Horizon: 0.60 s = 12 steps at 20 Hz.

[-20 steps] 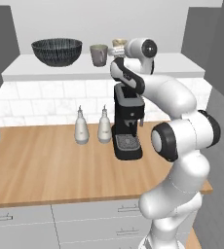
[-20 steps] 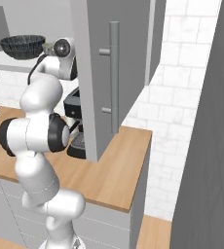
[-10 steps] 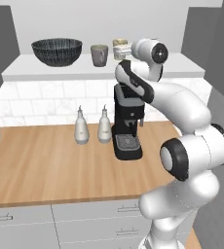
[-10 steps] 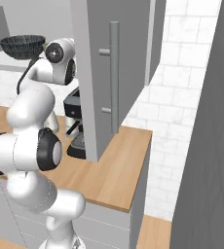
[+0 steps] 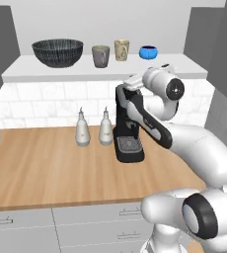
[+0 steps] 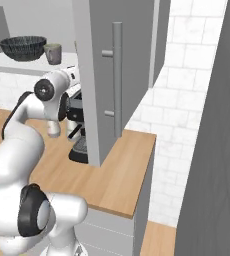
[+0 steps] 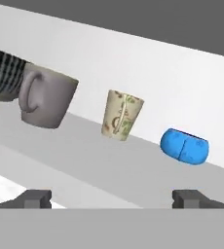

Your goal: Gather all objects into one cabinet and sort the glasses and bowls to opposite sides.

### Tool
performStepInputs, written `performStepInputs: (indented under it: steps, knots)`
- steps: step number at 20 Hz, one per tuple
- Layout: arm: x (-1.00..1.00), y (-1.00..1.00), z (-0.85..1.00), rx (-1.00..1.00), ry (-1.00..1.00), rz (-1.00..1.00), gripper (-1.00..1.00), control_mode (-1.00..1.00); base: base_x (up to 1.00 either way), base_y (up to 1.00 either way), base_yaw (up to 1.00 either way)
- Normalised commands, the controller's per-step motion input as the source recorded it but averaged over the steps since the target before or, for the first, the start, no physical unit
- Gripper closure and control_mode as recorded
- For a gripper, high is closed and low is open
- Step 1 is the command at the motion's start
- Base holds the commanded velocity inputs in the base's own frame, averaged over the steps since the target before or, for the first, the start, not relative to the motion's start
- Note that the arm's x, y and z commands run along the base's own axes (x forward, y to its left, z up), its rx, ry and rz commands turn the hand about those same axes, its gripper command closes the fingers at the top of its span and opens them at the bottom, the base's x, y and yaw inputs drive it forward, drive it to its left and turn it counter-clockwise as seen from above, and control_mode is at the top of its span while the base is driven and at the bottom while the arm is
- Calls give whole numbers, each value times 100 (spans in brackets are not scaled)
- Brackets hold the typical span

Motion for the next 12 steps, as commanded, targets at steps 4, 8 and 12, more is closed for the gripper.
performStepInputs:
  steps: [4,8,12]
  knots:
    - [-100,39,-79,-29,0,8,-100,-100,0,0,0]
    - [-100,15,-51,-21,0,14,-100,-100,0,0,0]
    - [-61,3,-7,-6,1,4,-100,-100,0,0,0]
